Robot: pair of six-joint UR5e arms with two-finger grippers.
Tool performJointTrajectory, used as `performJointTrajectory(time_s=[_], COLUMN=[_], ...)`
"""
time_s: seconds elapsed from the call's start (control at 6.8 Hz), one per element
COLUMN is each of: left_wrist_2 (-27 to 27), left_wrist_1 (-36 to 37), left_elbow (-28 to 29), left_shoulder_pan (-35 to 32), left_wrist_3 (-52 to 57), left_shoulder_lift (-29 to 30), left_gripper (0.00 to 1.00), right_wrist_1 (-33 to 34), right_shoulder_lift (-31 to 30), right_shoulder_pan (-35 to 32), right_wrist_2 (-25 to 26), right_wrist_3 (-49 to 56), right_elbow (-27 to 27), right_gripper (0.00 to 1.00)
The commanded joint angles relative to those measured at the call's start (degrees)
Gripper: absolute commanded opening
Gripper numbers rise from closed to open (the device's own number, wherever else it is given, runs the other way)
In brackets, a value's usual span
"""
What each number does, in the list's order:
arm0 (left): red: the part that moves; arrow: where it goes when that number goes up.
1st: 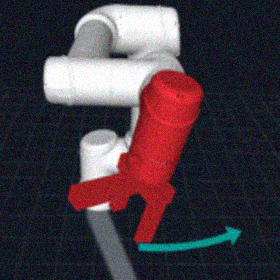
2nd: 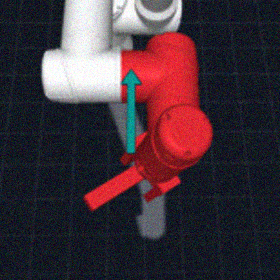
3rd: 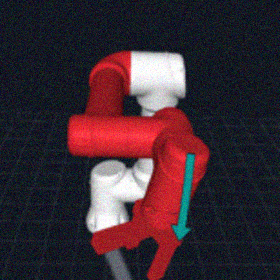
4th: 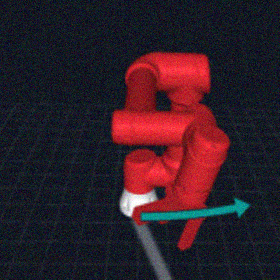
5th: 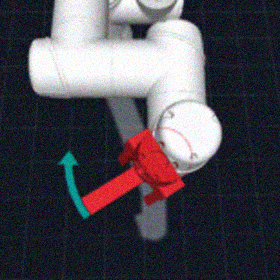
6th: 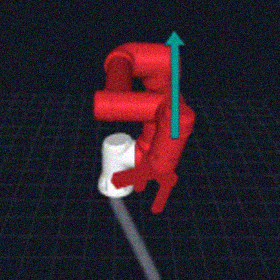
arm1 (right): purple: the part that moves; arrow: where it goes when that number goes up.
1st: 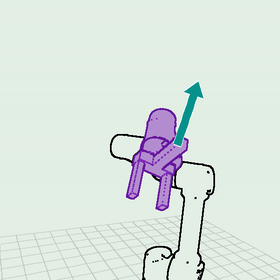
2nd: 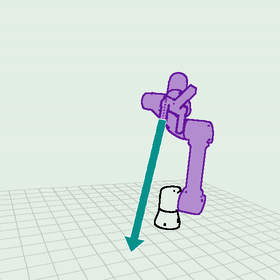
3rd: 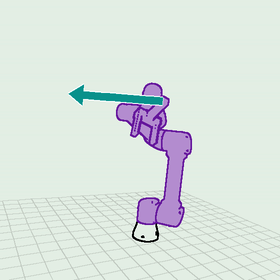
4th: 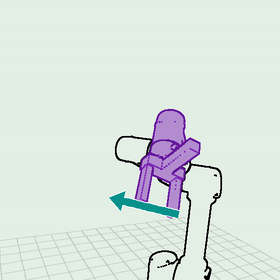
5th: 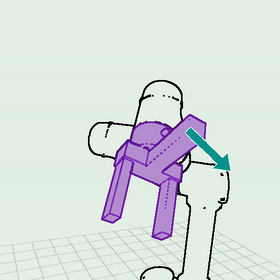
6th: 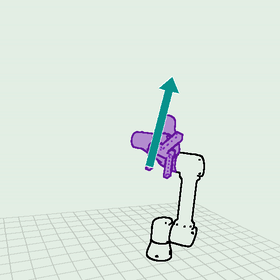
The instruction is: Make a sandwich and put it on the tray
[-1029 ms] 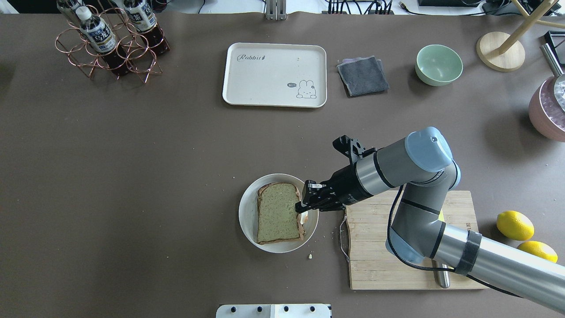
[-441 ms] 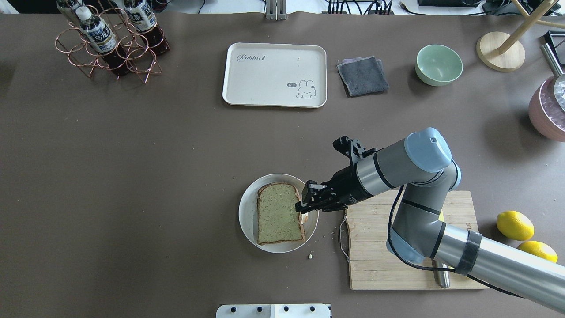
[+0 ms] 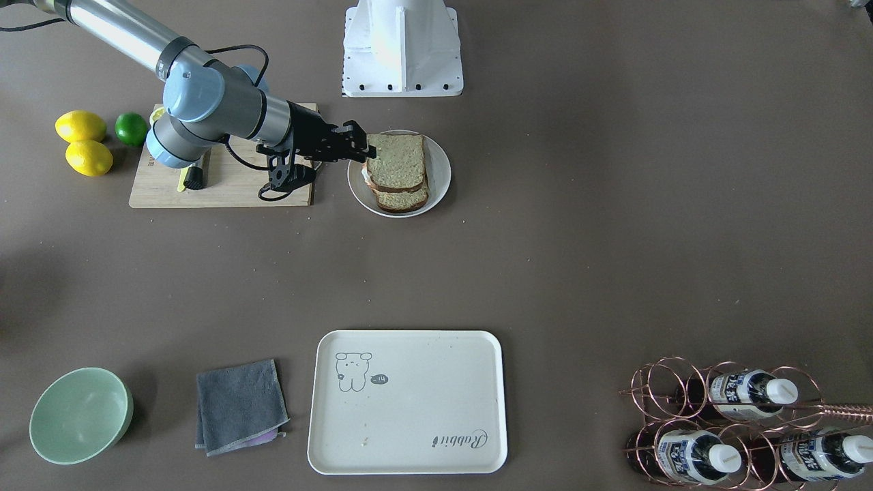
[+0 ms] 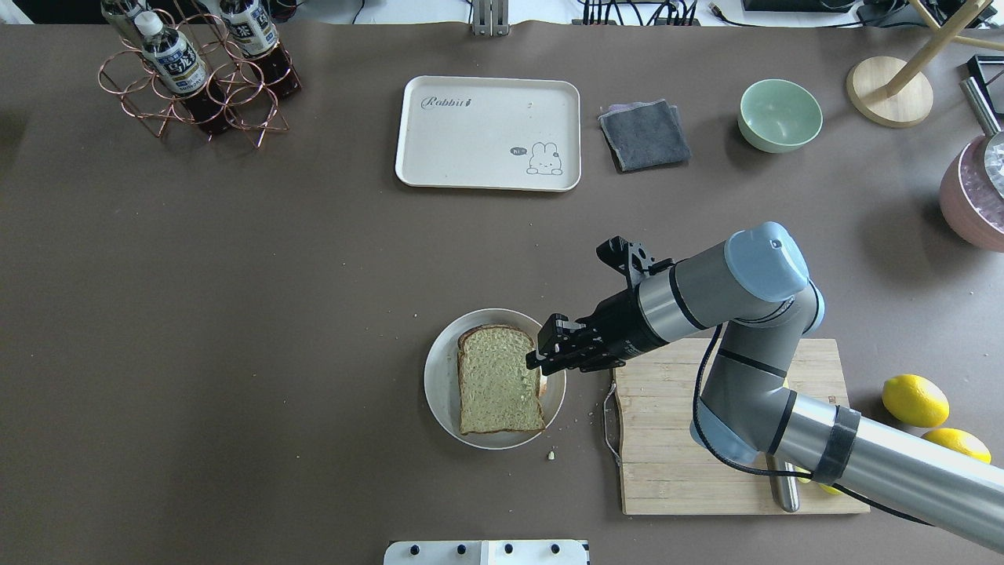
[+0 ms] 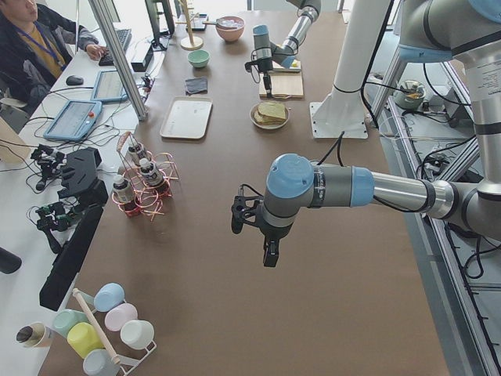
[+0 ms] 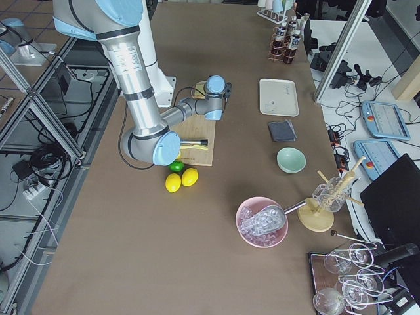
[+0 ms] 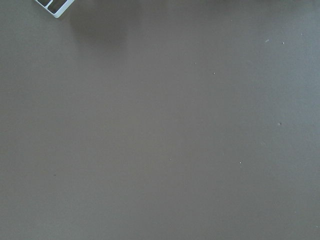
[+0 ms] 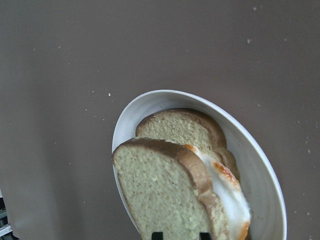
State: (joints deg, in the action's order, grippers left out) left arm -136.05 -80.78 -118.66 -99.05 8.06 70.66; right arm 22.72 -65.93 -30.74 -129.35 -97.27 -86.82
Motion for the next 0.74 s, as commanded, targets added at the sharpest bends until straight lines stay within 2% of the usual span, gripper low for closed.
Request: performJointTrajectory(time_s=[0.0, 0.29, 0.44, 0.59], left_wrist_2=[-0.09, -0.79, -0.88, -0.88], left_wrist_1=[0.10, -0.08, 0.01, -0.08], left_elbow=[-0.08, -2.52, -5.85, -6.40], left_shoulder_pan=[0.34, 6.10, 9.63, 12.01], left_wrist_3=[-0.76, -9.51, -14.52, -18.22], left_shoulder_lift=[0.18, 2.89, 3.08, 4.65], left_gripper=[0.98, 0.98, 0.98, 0.98], right_wrist_1=[0.74, 1.01, 1.19, 4.06], right_shoulder_lift=[-0.34, -5.32, -7.70, -8.86], right_shoulder_pan=[-3.51, -8.52, -12.81, -17.11], right_wrist_2=[-1.25, -1.78, -6.05, -10.36], right_wrist_3=[-0.03, 2.24, 7.40, 12.93], right_elbow=[-0.80, -2.46, -3.00, -3.00], right_gripper=[1.00, 1.00, 1.00, 1.00])
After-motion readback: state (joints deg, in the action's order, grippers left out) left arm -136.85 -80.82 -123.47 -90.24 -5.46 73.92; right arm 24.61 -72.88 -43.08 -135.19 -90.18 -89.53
